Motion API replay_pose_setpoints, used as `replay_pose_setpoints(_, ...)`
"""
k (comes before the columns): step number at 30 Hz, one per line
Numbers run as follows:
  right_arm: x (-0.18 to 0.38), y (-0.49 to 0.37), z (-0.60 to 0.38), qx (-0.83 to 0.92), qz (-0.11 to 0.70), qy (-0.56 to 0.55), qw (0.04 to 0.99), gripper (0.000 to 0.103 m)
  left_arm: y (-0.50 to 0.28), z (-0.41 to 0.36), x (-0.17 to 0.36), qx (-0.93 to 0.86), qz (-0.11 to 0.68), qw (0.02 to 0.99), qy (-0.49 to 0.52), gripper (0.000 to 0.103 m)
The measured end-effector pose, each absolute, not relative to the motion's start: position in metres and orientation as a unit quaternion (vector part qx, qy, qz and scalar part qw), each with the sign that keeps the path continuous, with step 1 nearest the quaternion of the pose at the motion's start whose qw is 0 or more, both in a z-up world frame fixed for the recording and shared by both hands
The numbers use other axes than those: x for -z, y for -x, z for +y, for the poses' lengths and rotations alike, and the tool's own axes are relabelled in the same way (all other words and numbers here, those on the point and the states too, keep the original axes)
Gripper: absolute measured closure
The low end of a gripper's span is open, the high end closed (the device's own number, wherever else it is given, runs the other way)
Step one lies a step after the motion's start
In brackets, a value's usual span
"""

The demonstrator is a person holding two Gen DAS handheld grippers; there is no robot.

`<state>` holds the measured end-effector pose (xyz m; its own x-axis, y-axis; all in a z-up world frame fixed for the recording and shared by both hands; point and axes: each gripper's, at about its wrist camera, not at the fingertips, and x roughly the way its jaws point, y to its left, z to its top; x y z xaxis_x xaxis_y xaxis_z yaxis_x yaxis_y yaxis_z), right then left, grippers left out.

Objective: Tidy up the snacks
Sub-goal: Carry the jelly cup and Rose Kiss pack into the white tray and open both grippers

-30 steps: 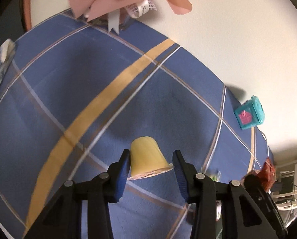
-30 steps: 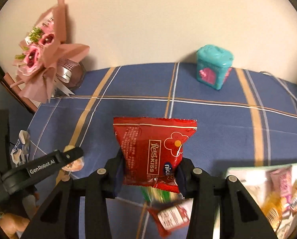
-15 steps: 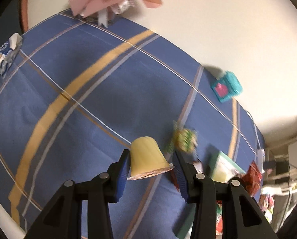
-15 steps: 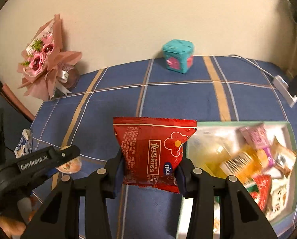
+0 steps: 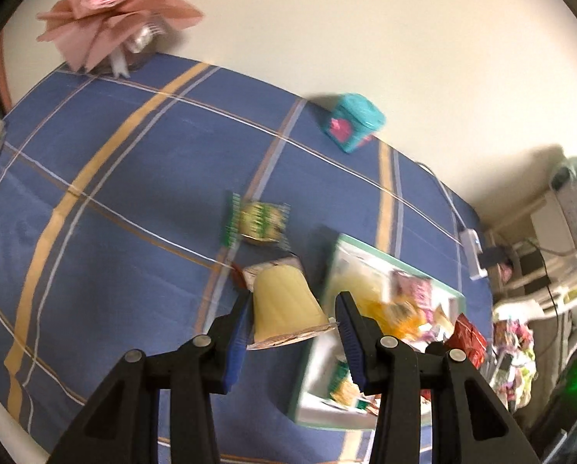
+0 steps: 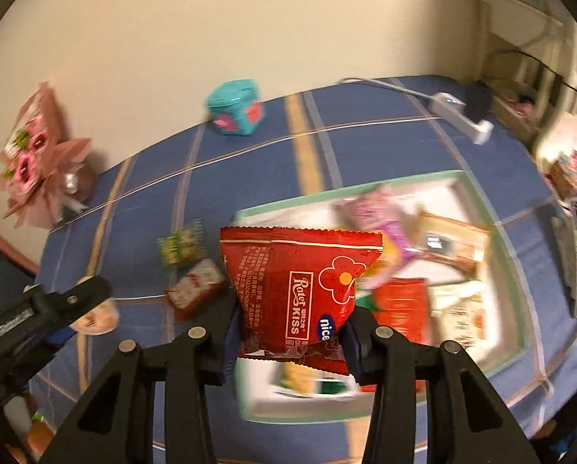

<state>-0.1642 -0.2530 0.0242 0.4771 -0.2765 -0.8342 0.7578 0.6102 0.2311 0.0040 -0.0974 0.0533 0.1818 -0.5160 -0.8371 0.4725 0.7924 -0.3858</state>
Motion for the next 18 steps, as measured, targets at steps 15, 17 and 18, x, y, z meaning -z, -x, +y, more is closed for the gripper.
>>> replay_pose_setpoints(15, -0.033, 0.263, -0.324, 0.400, 0.350, -0.375, 0.759, 0.057, 0.075, -0.158, -0.062, 0.393, 0.548, 0.736, -0.059, 0.057)
replay_pose_setpoints(17, -0.035, 0.270, -0.327, 0.405, 0.347, -0.379, 0.756, 0.057, 0.082, -0.164, -0.061, 0.401, 0.549, 0.730, -0.066, 0.057)
replay_pose_setpoints(18, -0.035, 0.273, -0.329, 0.407, 0.346, -0.381, 0.755, 0.057, 0.086, -0.167, -0.060, 0.405, 0.551, 0.727, -0.069, 0.057)
